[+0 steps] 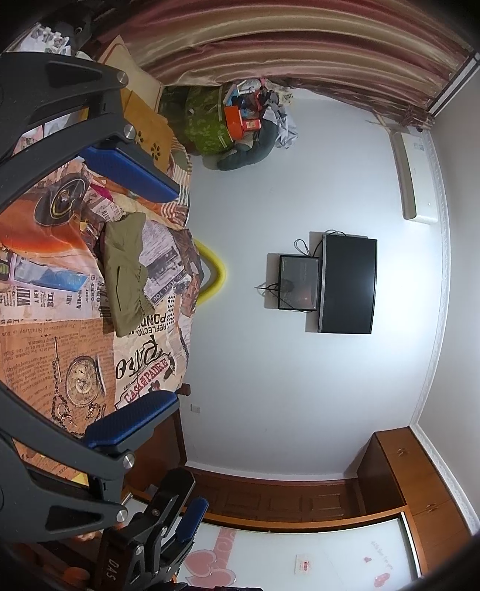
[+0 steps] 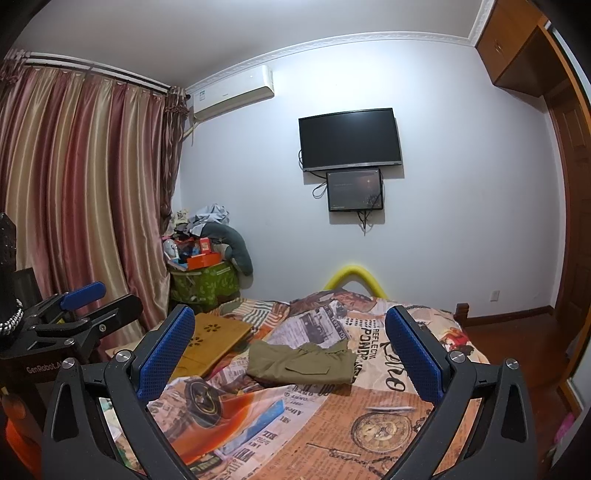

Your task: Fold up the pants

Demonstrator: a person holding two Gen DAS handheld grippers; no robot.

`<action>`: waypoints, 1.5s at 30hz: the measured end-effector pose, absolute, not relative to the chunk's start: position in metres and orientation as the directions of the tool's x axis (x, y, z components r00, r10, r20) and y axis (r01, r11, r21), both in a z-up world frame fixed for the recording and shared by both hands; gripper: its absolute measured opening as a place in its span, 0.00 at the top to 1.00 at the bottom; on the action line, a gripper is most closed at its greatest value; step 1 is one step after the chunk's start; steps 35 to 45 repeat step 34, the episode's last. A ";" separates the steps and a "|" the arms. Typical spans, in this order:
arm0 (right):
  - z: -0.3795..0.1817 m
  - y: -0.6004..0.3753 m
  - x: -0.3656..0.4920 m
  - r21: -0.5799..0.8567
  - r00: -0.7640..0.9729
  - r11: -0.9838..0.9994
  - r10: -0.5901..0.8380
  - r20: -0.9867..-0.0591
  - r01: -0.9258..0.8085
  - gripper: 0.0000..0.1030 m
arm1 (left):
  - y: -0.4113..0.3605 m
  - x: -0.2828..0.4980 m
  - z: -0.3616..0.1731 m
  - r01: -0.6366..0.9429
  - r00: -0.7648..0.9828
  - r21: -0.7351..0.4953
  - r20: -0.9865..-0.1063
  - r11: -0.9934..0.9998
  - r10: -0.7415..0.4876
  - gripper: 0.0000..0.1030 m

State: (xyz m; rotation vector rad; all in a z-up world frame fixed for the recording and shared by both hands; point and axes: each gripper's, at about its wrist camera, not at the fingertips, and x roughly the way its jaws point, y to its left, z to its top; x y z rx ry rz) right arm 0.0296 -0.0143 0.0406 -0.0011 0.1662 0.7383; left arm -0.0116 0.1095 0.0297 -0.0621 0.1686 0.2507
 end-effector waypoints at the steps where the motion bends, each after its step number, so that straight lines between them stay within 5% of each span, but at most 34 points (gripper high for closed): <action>1: 0.040 -0.014 0.030 0.058 0.727 0.740 0.670 -0.151 -0.670 0.00 | 0.109 -0.012 0.030 -0.249 0.955 -0.040 -0.174 0.968 0.239 0.00; 45: 0.036 -0.011 0.032 0.071 0.728 0.746 0.663 -0.173 -0.662 0.00 | 0.120 -0.003 0.022 -0.219 0.956 -0.063 -0.213 0.974 0.201 0.00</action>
